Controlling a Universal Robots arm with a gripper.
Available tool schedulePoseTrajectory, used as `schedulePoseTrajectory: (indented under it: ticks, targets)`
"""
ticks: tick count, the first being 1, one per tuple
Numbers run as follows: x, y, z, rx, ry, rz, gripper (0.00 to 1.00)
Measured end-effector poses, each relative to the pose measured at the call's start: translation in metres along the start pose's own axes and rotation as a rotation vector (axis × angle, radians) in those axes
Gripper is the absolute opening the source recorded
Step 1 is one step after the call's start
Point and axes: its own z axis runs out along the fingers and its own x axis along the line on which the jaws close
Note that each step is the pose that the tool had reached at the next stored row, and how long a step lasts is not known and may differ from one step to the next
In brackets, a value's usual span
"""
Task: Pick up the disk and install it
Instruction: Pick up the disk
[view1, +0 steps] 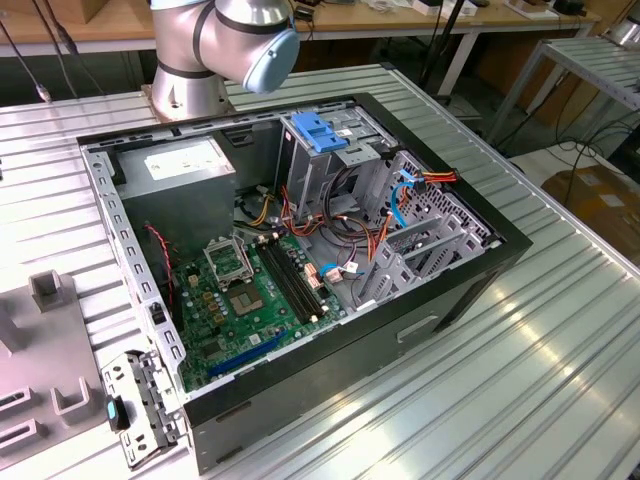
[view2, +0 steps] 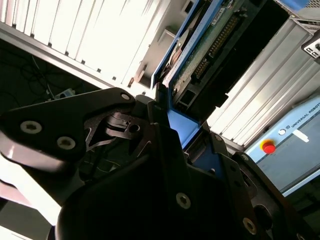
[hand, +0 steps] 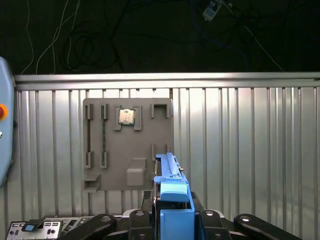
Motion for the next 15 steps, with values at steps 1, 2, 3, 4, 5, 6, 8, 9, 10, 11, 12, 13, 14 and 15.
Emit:
schedulePoseTrajectory:
  ticks: [1, 2, 3, 4, 5, 6, 8, 9, 10, 11, 12, 13, 14, 15]
  targets:
    - [0.0000, -0.0012, 0.0000, 0.0000, 0.0001, 0.000, 0.37]
    - [-0.0001, -0.0023, -0.0001, -0.0001, 0.0001, 0.000, 0.37]
    - [-0.0001, -0.0038, 0.0000, 0.0000, 0.0001, 0.000, 0.37]
    - [-0.0001, -0.0051, 0.0000, 0.0000, 0.0000, 0.000, 0.37]
    - [-0.0001, -0.0061, 0.0000, 0.0000, 0.0001, 0.000, 0.37]
    - [-0.0002, -0.0074, 0.0000, 0.0000, 0.0000, 0.000, 0.37]
    - [-0.0002, -0.0108, 0.0001, 0.0000, 0.0000, 0.000, 0.37]
    - [-0.0003, -0.0125, 0.0001, 0.0000, 0.0001, 0.000, 0.37]
    - [-0.0003, -0.0137, 0.0001, -0.0001, 0.0001, 0.000, 0.37]
    - [-0.0003, -0.0158, 0.0001, 0.0001, 0.0000, 0.000, 0.37]
    - [-0.0004, -0.0177, 0.0001, 0.0000, 0.0001, 0.000, 0.37]
    - [-0.0005, -0.0208, 0.0001, -0.0001, 0.0001, 0.000, 0.37]
    - [-0.0004, -0.0221, 0.0001, -0.0001, 0.0001, 0.000, 0.37]
    - [-0.0004, -0.0232, 0.0002, 0.0000, 0.0001, 0.000, 0.37]
